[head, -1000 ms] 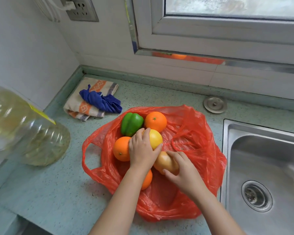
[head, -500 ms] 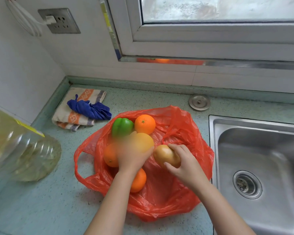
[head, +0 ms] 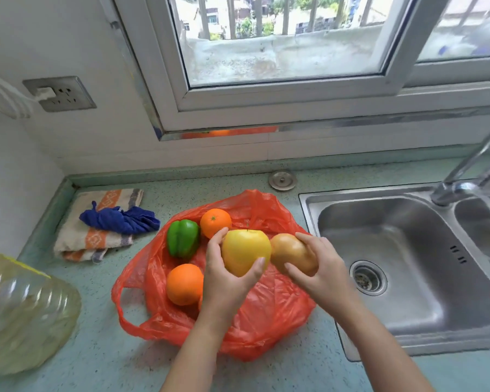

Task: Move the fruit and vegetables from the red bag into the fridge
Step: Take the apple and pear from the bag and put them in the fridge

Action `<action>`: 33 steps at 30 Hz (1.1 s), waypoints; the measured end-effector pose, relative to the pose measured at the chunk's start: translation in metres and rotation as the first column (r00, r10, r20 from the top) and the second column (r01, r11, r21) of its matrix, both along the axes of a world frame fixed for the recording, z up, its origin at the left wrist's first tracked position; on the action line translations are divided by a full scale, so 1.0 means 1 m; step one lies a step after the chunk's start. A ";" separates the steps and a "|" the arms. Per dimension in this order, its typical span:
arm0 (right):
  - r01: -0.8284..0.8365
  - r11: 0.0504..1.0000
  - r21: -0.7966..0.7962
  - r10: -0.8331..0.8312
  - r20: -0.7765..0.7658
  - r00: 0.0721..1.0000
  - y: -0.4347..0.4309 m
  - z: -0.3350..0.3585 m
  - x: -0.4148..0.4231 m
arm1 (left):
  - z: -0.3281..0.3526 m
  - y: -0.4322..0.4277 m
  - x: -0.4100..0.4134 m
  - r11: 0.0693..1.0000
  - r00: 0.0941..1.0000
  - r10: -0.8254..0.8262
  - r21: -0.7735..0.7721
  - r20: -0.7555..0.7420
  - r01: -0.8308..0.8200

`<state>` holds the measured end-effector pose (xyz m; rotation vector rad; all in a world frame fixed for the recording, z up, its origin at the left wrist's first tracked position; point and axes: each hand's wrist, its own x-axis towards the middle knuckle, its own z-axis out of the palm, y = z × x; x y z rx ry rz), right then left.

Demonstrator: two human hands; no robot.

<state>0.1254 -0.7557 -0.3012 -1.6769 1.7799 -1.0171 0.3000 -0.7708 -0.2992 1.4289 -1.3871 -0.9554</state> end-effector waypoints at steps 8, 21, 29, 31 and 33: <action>0.310 0.949 -0.062 -0.308 0.039 0.951 0.083 0.031 0.002 | 0.016 0.033 -0.008 0.931 0.919 -0.365 -0.074 -0.147 0.358; 0.734 0.669 -0.118 -0.734 0.048 0.677 0.250 0.055 -0.036 | 0.038 0.126 -0.105 0.660 0.623 -0.744 -0.118 -0.242 0.742; 0.914 0.351 -0.202 -0.921 0.103 0.377 0.398 0.055 -0.094 | 0.052 0.252 -0.215 0.390 0.353 -0.910 -0.158 -0.216 0.907; 0.932 0.294 -0.212 -0.943 0.092 0.319 0.444 0.058 -0.112 | 0.052 0.294 -0.244 0.332 0.295 -0.932 -0.169 -0.212 0.928; 0.942 0.235 -0.240 -0.963 0.076 0.260 0.494 0.065 -0.131 | 0.055 0.341 -0.272 0.277 0.240 -0.950 -0.185 -0.199 0.943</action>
